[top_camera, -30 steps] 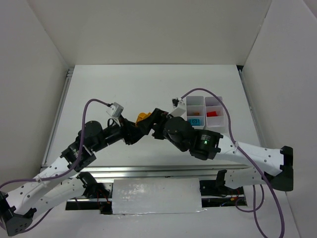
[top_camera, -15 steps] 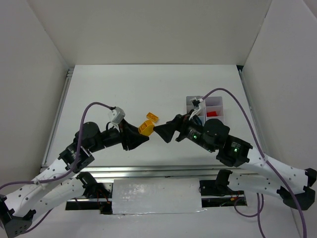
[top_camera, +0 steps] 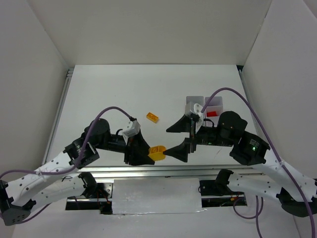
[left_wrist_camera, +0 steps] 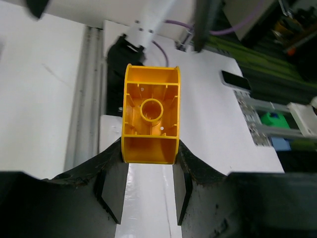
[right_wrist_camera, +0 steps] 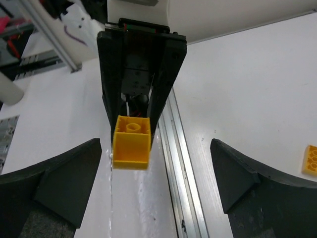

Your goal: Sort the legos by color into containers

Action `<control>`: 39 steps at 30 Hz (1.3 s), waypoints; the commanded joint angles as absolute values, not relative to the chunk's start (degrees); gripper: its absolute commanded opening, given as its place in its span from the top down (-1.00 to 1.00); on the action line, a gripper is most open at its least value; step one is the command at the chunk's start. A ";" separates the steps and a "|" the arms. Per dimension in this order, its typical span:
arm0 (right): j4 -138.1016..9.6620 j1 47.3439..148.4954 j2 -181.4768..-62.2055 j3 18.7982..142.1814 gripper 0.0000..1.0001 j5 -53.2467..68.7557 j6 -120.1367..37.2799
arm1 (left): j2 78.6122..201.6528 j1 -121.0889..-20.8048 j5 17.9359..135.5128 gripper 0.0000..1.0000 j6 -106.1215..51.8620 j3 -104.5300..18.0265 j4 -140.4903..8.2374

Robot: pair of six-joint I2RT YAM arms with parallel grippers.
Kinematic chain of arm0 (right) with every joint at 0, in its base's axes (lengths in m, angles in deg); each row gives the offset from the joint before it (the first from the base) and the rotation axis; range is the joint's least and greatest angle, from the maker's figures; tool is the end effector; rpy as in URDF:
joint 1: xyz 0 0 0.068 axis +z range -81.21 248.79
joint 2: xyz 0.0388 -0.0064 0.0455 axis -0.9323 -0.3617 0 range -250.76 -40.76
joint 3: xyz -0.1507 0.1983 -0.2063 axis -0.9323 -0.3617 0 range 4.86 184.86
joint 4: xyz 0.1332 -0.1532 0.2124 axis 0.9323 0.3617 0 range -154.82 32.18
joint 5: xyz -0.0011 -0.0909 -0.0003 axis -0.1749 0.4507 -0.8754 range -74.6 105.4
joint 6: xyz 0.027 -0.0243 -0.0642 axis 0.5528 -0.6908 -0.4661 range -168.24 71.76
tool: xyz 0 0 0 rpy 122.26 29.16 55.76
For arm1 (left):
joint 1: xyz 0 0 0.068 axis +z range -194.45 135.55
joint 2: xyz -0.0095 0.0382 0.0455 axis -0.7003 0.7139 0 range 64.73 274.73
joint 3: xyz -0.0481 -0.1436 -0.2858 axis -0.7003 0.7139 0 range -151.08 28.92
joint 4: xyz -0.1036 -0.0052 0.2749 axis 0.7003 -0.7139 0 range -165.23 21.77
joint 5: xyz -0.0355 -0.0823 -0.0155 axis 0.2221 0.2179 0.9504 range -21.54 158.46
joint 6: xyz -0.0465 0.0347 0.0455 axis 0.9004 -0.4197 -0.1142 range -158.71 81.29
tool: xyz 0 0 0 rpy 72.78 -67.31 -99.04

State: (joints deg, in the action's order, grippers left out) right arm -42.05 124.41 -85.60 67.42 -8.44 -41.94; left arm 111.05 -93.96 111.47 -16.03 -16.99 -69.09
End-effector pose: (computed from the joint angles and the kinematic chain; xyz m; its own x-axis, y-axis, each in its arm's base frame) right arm 0.0775 0.1573 0.4671 -0.1571 -0.0518 -0.9862 -0.9708 0.1913 0.1446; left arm 0.0982 -0.1797 0.3974 -0.3985 0.0325 -0.9166 0.9161 -0.0338 -0.3995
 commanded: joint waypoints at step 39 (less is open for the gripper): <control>-25.63 124.08 -96.04 73.50 -0.45 -18.08 -35.93 | 112.01 -100.70 107.14 1.00 -22.89 -20.92 -74.03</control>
